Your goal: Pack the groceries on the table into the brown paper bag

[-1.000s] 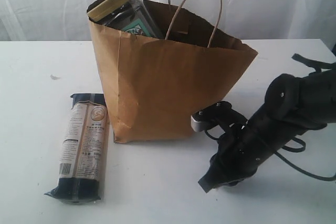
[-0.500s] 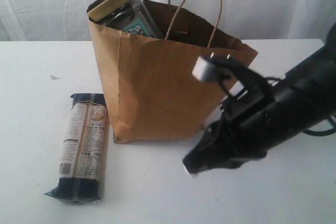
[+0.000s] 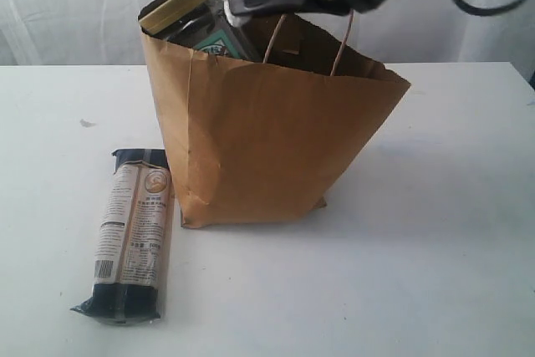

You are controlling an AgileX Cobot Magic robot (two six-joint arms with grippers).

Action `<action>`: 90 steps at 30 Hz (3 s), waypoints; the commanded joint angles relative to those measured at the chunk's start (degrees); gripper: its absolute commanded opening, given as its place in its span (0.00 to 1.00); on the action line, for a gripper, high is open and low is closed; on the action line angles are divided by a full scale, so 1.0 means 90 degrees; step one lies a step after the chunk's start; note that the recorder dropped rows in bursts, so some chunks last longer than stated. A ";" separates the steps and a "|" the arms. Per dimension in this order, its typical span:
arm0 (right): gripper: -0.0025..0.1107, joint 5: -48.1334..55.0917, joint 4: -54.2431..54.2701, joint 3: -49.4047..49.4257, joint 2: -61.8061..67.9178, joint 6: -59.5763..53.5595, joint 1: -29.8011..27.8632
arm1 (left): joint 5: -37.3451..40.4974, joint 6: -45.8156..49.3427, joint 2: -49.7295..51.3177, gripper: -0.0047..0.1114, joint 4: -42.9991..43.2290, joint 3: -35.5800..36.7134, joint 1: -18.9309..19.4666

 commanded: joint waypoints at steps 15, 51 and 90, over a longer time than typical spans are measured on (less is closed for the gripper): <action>0.07 -0.2375 -0.2655 -0.0975 0.1803 0.0345 0.0227 | -0.0038 -0.0004 -0.0022 0.04 0.0058 0.0018 0.0005; 0.02 -0.2906 -0.5323 0.4129 -0.1105 0.3017 -0.3499 | -0.0102 -0.0004 -0.0022 0.04 0.0058 0.0018 0.0005; 0.02 -0.6271 -0.4368 0.8609 -0.5909 0.1886 -0.3499 | -0.0151 -0.0004 -0.0022 0.04 0.0058 0.0018 0.0005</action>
